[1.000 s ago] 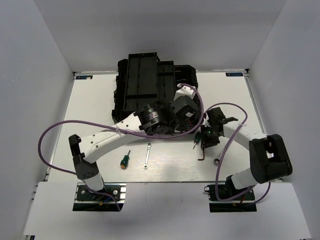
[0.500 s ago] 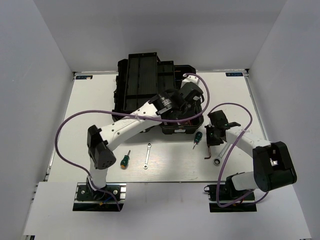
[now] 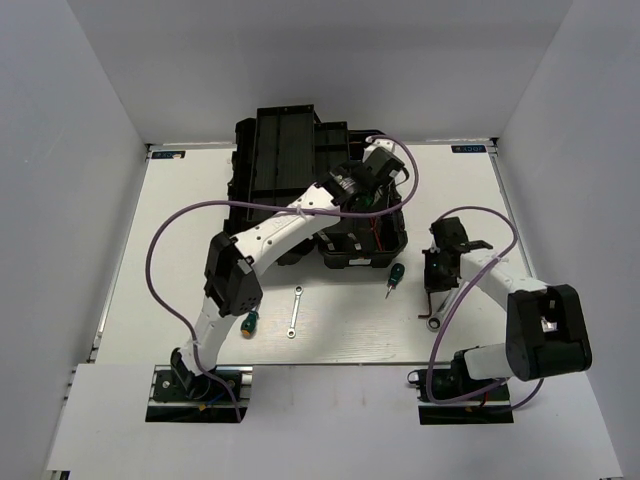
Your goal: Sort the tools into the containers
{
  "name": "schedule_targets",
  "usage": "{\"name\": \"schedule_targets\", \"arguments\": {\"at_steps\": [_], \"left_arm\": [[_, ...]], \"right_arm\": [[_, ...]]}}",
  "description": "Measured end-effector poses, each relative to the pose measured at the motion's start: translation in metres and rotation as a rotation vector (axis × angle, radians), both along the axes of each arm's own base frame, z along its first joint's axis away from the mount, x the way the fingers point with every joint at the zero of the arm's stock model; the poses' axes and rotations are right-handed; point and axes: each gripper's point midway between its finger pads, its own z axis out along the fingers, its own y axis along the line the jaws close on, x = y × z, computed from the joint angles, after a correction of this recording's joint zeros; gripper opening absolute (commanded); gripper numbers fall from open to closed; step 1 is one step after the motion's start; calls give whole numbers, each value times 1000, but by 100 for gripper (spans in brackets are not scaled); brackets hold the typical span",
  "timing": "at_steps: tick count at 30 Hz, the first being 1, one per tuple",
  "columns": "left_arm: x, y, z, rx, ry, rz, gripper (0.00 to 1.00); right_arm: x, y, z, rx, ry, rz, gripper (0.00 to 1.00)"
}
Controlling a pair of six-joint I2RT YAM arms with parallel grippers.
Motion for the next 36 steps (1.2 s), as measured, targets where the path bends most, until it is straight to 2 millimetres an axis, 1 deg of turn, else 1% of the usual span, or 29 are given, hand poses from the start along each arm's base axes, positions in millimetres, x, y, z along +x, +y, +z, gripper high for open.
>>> {"name": "schedule_targets", "arguments": {"at_steps": [3, 4, 5, 6, 7, 9, 10, 11, 14, 17, 21, 23, 25, 26, 27, 29, 30, 31, 32, 34, 36], "left_arm": [[11, 3, -14, 18, 12, 16, 1], [14, 4, -20, 27, 19, 22, 7], [17, 6, -25, 35, 26, 24, 11], [19, 7, -29, 41, 30, 25, 16], [20, 8, -33, 48, 37, 26, 31], [23, 10, -41, 61, 48, 24, 43], [24, 11, -44, 66, 52, 24, 53], [24, 11, -46, 71, 55, 19, 56], [27, 6, -42, 47, 48, 7, 66], [27, 3, -36, 35, 42, -14, 70], [29, -4, -19, 2, 8, -48, 71], [29, -4, -7, -8, -14, -56, 71], [26, 0, 12, -23, -43, -57, 67], [22, 6, 23, -27, -57, -55, 64], [16, 14, 36, -32, -72, -51, 55], [1, 37, 68, -54, -113, -34, 38], [-10, 51, 82, -59, -127, -28, 22], [-23, 67, 97, -73, -145, -19, 19], [-37, 86, 112, -88, -165, -10, 17], [-63, 119, 136, -127, -200, 2, 19], [-90, 151, 141, -139, -203, 7, 28]], "right_arm": [[0, -3, 7, 7, 5, 0, 0], [1, -4, 11, 10, 0, 2, 0], [4, -4, 16, 13, -13, 6, 0], [7, -4, 22, 17, -29, 11, 0], [11, -3, 27, 22, -43, 13, 0], [20, -3, 39, 32, -75, 22, 0], [26, -2, 46, 36, -93, 23, 0], [31, -2, 51, 38, -109, 25, 0], [44, -2, 69, 46, -148, 33, 0], [62, 2, 94, 71, -210, 50, 0], [90, 18, 140, 147, -318, 89, 0], [102, 29, 158, 198, -355, 112, 0], [110, 42, 169, 258, -363, 135, 0], [116, 49, 171, 291, -359, 143, 0], [121, 56, 173, 319, -352, 153, 0], [133, 72, 170, 383, -316, 166, 0], [137, 79, 168, 407, -299, 171, 0], [143, 87, 166, 433, -280, 177, 0], [150, 97, 161, 465, -256, 181, 0], [155, 110, 155, 488, -227, 196, 0], [163, 123, 148, 512, -199, 207, 0]]}}
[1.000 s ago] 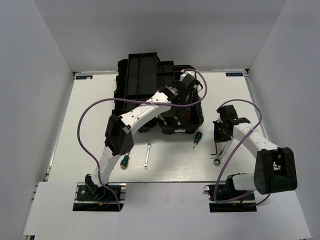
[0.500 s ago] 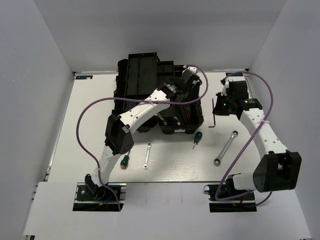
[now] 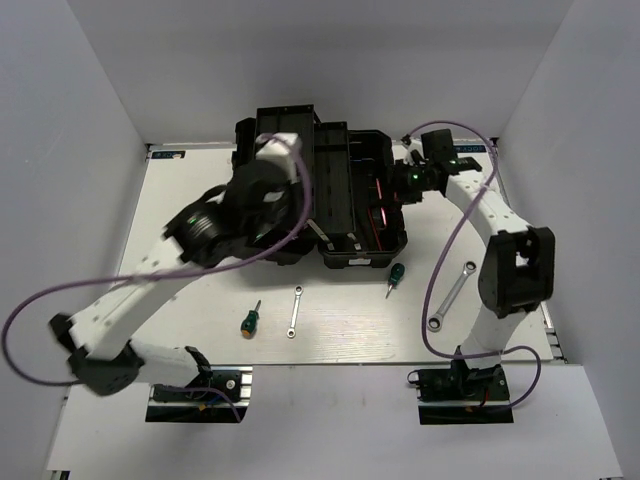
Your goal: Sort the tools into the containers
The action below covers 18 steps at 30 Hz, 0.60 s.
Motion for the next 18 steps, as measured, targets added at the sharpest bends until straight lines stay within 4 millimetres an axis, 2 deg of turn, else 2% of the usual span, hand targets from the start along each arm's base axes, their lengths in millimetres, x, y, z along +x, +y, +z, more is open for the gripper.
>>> {"name": "schedule_targets", "arguments": {"at_steps": [1, 2, 3, 4, 7, 8, 10, 12, 15, 18], "left_arm": [[-14, 16, -1, -6, 2, 0, 42], [-24, 26, -6, -2, 11, -3, 48], [-34, 38, -16, 12, 34, -4, 53], [-42, 46, -28, 31, 62, -1, 57], [-58, 60, -73, 113, 173, 12, 60], [-64, 63, -92, 151, 220, 17, 66], [-76, 74, -129, 223, 318, 35, 68], [-89, 86, -155, 268, 392, 59, 69], [-112, 105, -182, 307, 484, 100, 69], [-130, 120, -194, 321, 546, 135, 69]], "right_arm": [[3, 6, -3, 4, 7, 11, 0], [6, 11, -5, 7, 9, 22, 0], [7, 17, -6, 8, 9, 34, 14], [7, 21, -8, 8, 12, 41, 18], [6, 30, -14, 1, 14, 67, 36], [5, 31, -15, -1, 15, 70, 38], [5, 31, -15, -5, 11, 76, 42], [6, 29, -15, -9, 4, 80, 46], [5, 26, -11, -11, -6, 82, 47], [-2, 22, 6, -10, -39, 90, 48]]}}
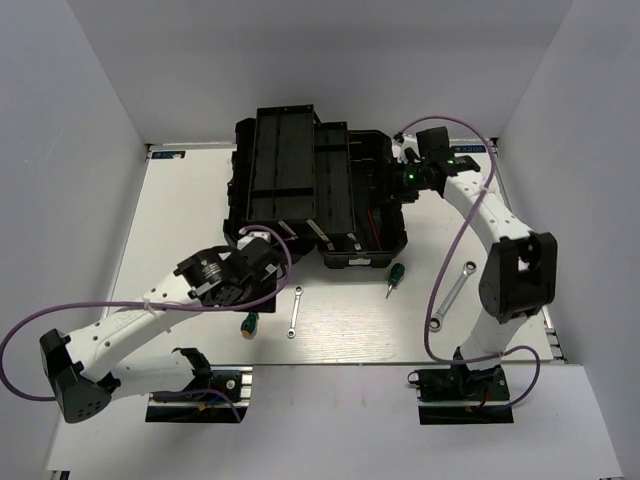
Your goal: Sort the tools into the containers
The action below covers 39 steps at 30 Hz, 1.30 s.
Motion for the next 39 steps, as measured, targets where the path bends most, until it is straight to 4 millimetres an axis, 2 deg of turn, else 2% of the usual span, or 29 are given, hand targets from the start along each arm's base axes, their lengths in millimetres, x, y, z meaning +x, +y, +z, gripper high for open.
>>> {"name": "schedule_targets", "arguments": {"at_steps": [2, 4, 5, 6, 8, 9, 11, 13, 17, 20, 24, 25, 27, 31, 36, 38, 39], "left_arm": [[-7, 6, -2, 9, 20, 20, 69], [-11, 10, -7, 25, 40, 35, 70], [-14, 13, -13, 42, 54, 37, 70], [-16, 15, -21, 60, 69, 41, 70], [-24, 24, -42, 114, 113, 47, 71], [-28, 28, -52, 138, 132, 49, 71], [-33, 36, -72, 175, 160, 51, 73], [-37, 40, -85, 192, 173, 53, 73], [-28, 32, -88, 158, 138, 61, 75], [-17, 23, -89, 128, 107, 69, 75], [-6, 13, -101, 127, 100, 68, 75], [-5, 12, -106, 132, 102, 68, 76], [-5, 16, -117, 150, 113, 75, 76], [-9, 30, -131, 169, 133, 127, 76], [-12, 39, -134, 133, 118, 192, 76], [-11, 39, -135, 116, 112, 207, 75], [-12, 39, -136, 113, 115, 212, 75]], "right_arm": [[-8, -5, 15, 0, -32, 7, 46], [-18, -12, 31, -6, -76, 17, 39], [-25, -17, 37, -12, -93, 23, 34], [-32, -23, 42, -20, -111, 32, 22], [-50, -33, 45, -35, -118, 57, 4], [-59, -38, 42, -41, -116, 72, 0], [-80, -46, 29, -50, -79, 100, 0], [-105, -56, 5, -71, -19, 127, 0], [-155, -70, -33, -107, 91, 172, 0], [-174, -73, -38, -107, 98, 194, 0], [-184, -72, -35, -86, 78, 209, 0], [-185, -71, -35, -81, 77, 212, 5], [-187, -71, -35, -72, 76, 217, 10], [-192, -72, -39, -66, 80, 227, 11], [-202, -73, -46, -59, 102, 236, 13], [-204, -73, -48, -55, 110, 236, 15], [-204, -73, -48, -52, 112, 236, 20]]}}
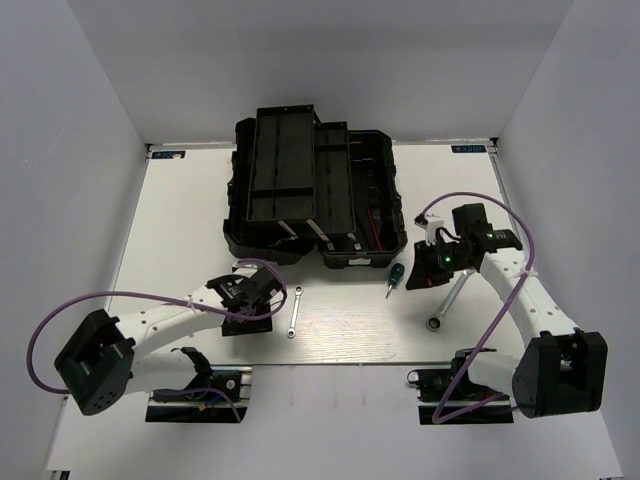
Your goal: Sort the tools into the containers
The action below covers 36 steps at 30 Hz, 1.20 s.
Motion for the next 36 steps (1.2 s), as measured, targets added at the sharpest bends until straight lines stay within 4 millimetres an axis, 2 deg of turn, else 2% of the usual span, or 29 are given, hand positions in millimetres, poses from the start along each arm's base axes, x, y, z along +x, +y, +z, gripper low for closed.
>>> {"name": "schedule_targets", "arguments": {"at_steps": [7, 10, 14, 19, 20, 21, 22, 23, 25, 29, 32, 36], "left_arm": [[8, -10, -10, -2, 9, -1, 69], [17, -20, -10, -3, 4, -13, 63], [33, -37, -11, -40, -33, -31, 47], [38, -40, -12, -48, -53, -45, 28], [39, -41, -11, -50, -58, -47, 25], [39, -40, -12, -51, -61, -49, 19], [39, -40, -11, -54, -64, -50, 16], [39, -40, -11, -58, -68, -51, 14], [38, -41, -10, -68, -77, -54, 6], [32, -43, -6, -100, -76, -73, 3], [24, -48, 10, -151, -89, -125, 0], [26, -61, 56, -249, -179, -218, 0]], "right_arm": [[1, -1, -3, -4, 4, -8, 46], [2, -1, -8, -8, 7, -20, 52], [-3, -6, -30, -35, 44, -67, 52], [-7, -16, -61, -89, 70, -161, 58], [-5, -17, -63, -95, 71, -178, 62], [-2, -17, -64, -98, 66, -193, 73], [2, -17, -65, -97, 61, -211, 77], [8, -17, -66, -98, 52, -221, 90], [14, -17, -71, -98, 59, -239, 90], [18, -15, -84, -103, 106, -256, 90], [22, -13, -87, -95, 126, -273, 90], [33, -10, -88, -78, 129, -321, 90]]}}
